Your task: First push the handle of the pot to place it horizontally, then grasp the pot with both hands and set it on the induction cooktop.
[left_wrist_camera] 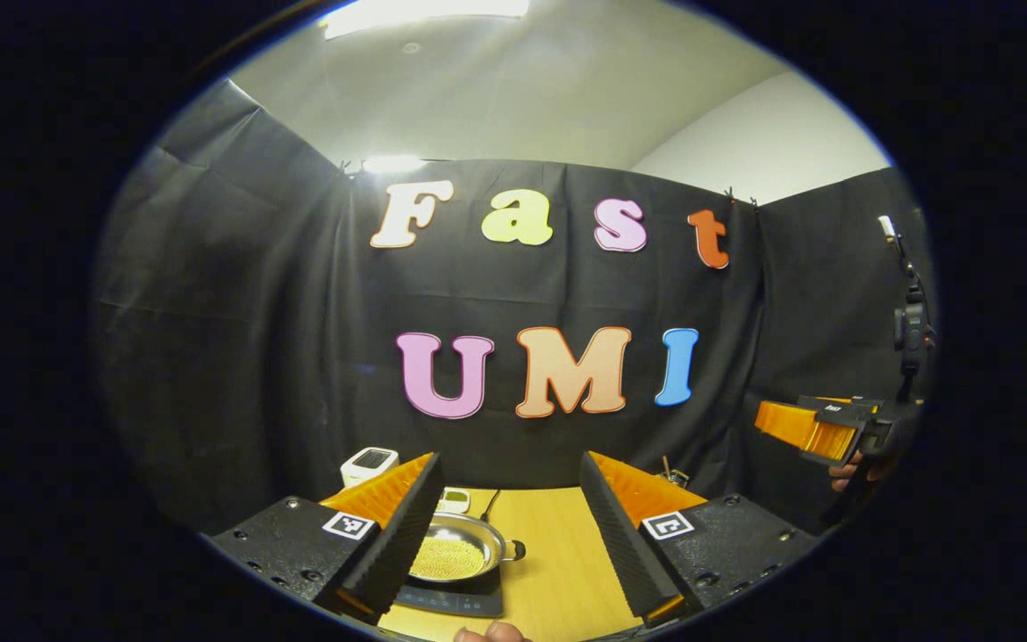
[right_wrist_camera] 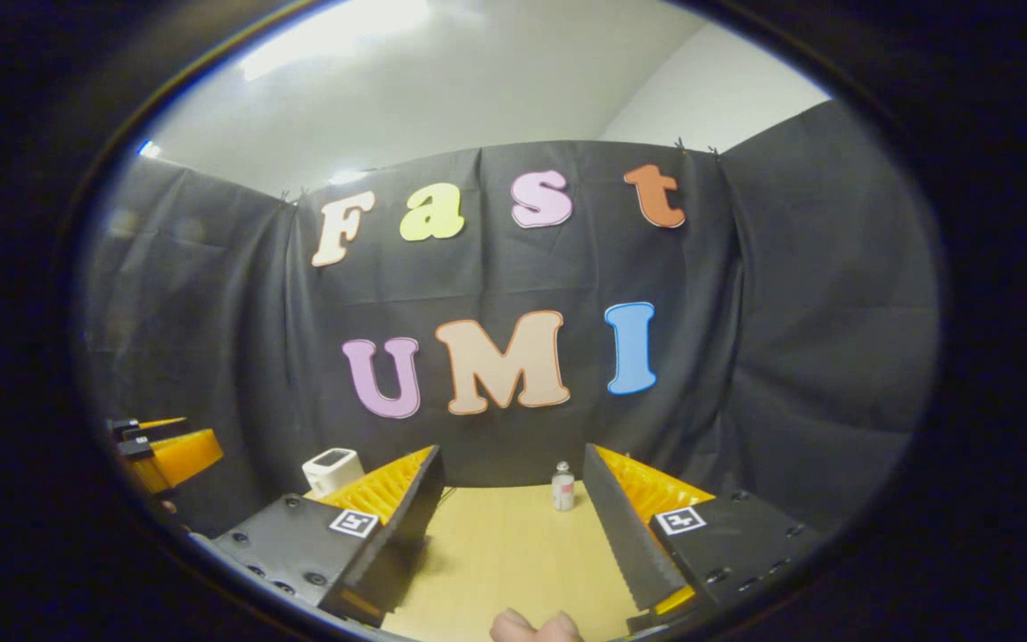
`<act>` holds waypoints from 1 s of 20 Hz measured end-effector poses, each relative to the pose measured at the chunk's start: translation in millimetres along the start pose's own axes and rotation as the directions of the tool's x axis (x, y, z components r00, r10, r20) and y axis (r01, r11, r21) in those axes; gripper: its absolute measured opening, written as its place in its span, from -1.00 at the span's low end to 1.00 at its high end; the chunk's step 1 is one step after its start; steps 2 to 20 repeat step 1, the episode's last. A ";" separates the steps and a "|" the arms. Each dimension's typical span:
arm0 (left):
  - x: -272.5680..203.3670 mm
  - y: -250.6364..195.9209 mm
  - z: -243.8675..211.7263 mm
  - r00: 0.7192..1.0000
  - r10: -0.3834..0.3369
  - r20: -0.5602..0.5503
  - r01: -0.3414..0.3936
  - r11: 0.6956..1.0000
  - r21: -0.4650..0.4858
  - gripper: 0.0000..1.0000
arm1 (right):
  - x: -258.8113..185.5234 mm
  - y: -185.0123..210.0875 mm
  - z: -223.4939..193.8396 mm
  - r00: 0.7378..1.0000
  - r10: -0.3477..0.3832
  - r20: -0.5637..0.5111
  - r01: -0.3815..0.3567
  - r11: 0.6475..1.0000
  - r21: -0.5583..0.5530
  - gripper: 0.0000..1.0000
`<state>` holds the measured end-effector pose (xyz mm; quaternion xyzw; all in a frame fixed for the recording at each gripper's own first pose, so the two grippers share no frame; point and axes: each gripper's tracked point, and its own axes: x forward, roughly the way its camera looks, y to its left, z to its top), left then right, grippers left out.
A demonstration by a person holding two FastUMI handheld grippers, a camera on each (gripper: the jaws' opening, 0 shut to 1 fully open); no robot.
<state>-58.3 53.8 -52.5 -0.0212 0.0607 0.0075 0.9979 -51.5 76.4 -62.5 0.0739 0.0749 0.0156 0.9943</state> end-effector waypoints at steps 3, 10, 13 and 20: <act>1.9 -2.6 5.7 1.000 0.002 0.013 -0.001 1.000 -0.002 0.87 | 1.9 -3.3 3.9 1.000 0.000 0.012 0.001 1.000 -0.017 0.86; 1.9 -2.6 5.7 1.000 0.002 0.013 -0.001 1.000 -0.002 0.87 | 1.9 -3.3 3.9 1.000 0.000 0.012 0.001 1.000 -0.017 0.86; 1.9 -2.6 5.7 1.000 0.002 0.013 -0.001 1.000 -0.002 0.87 | 1.9 -3.3 3.9 1.000 0.000 0.012 0.001 1.000 -0.017 0.86; 1.9 -2.6 5.7 1.000 0.002 0.013 -0.001 1.000 -0.002 0.87 | 1.9 -3.3 3.9 1.000 0.000 0.012 0.001 1.000 -0.017 0.86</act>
